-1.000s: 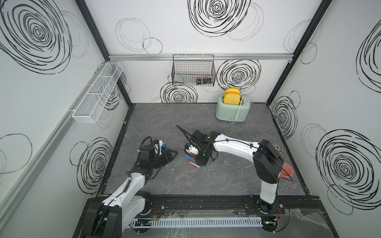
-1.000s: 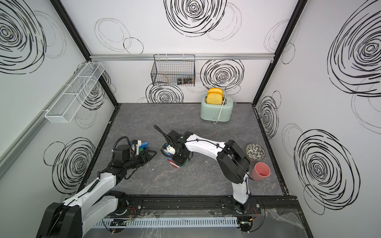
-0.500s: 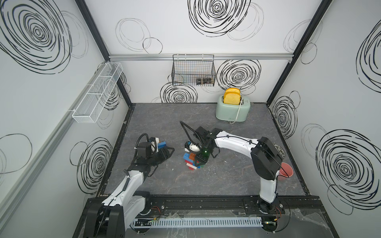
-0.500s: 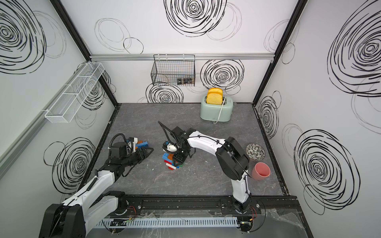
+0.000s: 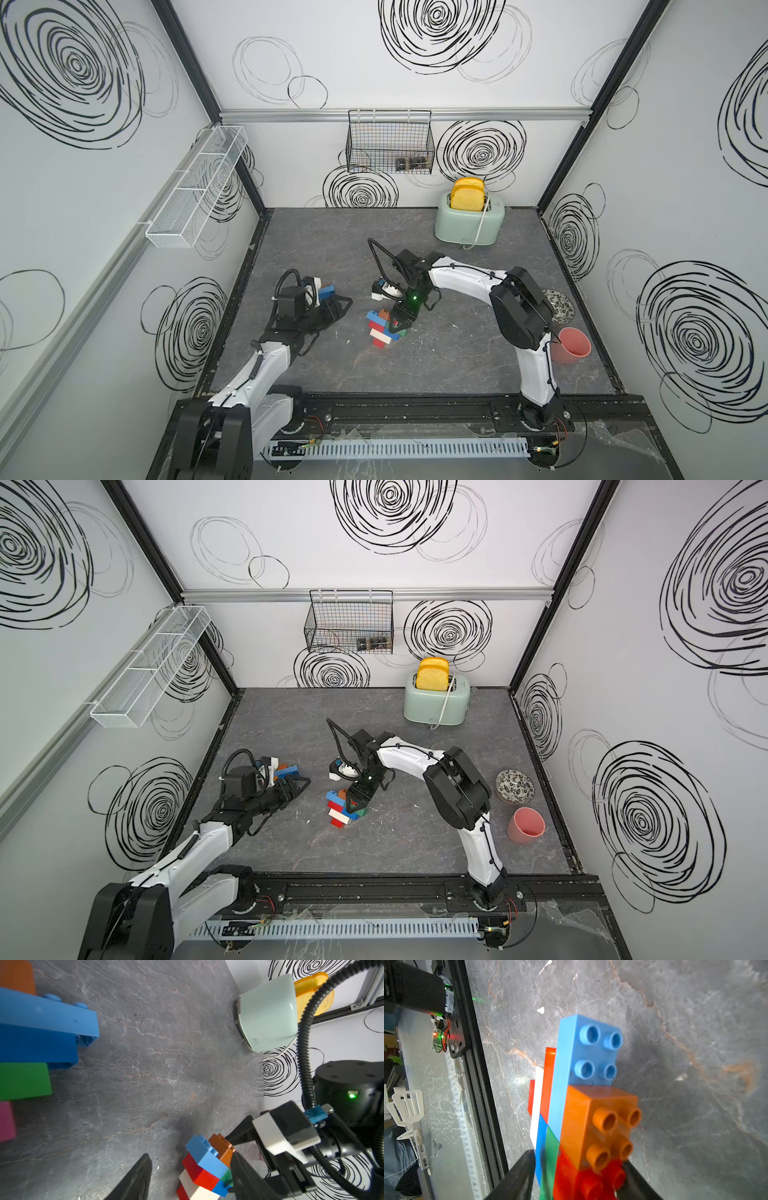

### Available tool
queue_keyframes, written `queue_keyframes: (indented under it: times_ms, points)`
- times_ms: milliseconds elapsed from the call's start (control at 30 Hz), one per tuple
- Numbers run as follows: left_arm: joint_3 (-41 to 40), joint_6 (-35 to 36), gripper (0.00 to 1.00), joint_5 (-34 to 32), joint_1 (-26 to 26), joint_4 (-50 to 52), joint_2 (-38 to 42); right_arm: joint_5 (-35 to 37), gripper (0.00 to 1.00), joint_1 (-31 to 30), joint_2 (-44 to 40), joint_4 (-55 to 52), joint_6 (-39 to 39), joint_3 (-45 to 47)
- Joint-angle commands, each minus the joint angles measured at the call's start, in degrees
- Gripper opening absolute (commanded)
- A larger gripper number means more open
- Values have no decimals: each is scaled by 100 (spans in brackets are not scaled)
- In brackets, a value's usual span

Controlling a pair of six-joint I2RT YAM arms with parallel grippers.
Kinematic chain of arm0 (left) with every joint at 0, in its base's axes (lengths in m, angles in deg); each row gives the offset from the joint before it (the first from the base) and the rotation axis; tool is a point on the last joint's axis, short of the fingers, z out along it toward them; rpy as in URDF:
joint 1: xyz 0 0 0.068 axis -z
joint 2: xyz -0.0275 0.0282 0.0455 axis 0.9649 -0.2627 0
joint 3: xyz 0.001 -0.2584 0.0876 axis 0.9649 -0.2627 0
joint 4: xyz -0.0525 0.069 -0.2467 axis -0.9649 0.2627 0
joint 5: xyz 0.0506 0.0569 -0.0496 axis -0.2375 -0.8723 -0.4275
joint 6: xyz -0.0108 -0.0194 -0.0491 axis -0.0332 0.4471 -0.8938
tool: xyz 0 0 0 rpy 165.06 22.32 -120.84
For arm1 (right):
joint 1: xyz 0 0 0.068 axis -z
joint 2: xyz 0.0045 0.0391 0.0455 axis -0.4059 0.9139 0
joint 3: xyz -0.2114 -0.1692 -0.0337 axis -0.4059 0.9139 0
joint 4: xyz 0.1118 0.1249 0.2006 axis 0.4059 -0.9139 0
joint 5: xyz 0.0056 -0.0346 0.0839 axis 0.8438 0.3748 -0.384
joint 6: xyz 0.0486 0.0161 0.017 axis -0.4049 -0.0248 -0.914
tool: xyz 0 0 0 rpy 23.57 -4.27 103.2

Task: Assemble a heart with lego
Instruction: Adjust the lego brick at the center of the board, then reset both arms

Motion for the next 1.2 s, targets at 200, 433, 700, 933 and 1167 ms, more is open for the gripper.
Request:
queue_keyframes:
  times_ms: [200,433,700,933,1167]
  points:
    - [-186,-94,65,-8,146,-297,55,352,65,187,18,481,-299,26]
    - [-178,-31,65,-283,457,-198,-75,1141,65,-61,-1108,1568,-958,1215]
    - [210,419,67,-1321,845,335,82,2679,67,-286,-2474,3234,-2170,2754]
    - [907,1290,91,-3531,946,318,314,3712,82,694,-3556,4120,-2708,3497]
    - [1168,2701,96,-4640,666,-488,146,4551,98,2050,-4524,5687,-3188,4655]
